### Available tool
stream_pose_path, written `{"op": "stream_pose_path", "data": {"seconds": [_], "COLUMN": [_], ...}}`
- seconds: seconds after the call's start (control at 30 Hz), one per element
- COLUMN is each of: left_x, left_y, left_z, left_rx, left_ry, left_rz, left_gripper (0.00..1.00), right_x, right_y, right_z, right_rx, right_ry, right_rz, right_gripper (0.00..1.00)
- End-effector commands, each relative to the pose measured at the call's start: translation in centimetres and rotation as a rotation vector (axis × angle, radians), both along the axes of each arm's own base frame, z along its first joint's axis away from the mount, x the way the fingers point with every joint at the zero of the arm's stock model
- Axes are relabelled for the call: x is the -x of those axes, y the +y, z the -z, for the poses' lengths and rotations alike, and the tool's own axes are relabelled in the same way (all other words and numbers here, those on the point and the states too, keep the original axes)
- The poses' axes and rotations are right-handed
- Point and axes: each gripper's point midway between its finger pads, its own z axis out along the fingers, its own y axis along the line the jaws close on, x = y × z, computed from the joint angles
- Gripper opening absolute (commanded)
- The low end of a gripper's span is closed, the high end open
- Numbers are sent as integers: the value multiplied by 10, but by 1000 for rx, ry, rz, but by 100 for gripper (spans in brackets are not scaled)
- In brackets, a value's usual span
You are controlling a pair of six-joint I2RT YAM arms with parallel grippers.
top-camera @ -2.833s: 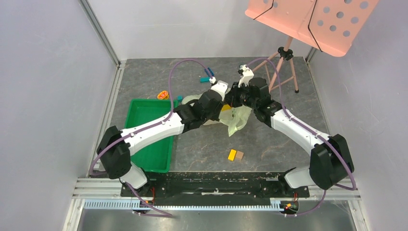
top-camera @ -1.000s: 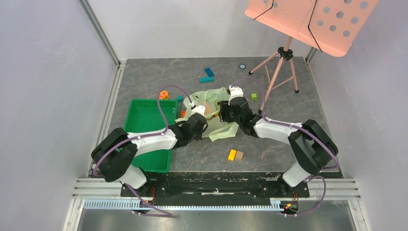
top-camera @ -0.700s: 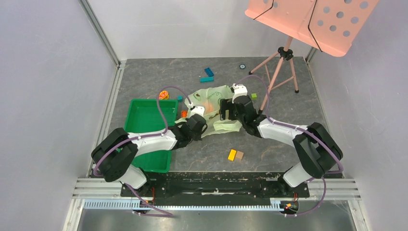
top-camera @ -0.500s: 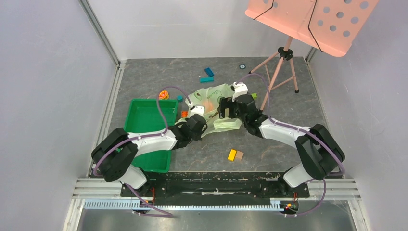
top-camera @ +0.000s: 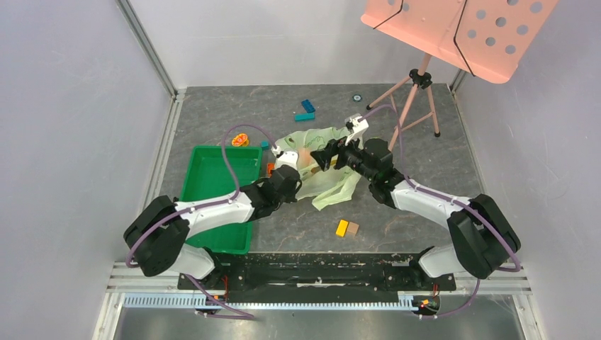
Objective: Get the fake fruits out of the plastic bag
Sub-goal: Adjust the plastic bag at the center of the board.
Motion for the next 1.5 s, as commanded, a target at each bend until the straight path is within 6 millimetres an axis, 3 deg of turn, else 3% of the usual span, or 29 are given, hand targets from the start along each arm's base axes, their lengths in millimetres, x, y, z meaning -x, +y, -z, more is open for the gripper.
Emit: {"op": "stream_pose_path", "data": {"seconds": [0.0, 0.3, 0.57, 0.73, 1.0, 1.27, 1.47], "left_x": [-13, -20, -26, -28, -23, -32, -37], "left_y": [-5, -42, -61, -63, -87, -96, -98], "left_z": [-32, -54, -60, -50, -31, -7, -1], "left_rx": [81, 173, 205, 173, 232, 216, 207], "left_ry": [-75, -84, -81, -71, -11, 22, 24], "left_rz": [-46, 60, 109, 116, 181, 157, 139], "left_gripper": [2, 2, 2, 3, 4, 4, 3], "right_x": [31, 59, 45, 28, 14, 18, 24], "right_y": [21, 21, 13, 8, 1, -4, -12], "right_z": [-10, 29, 64, 80, 93, 130, 150], "right_rx": [-58, 18, 144, 197, 203, 225, 257], "right_ry": [-21, 106, 192, 239, 279, 343, 367], "right_rz": [-205, -292, -156, -52, 56, 82, 107], "right_gripper": [76, 50, 37, 36, 23, 15, 12]}}
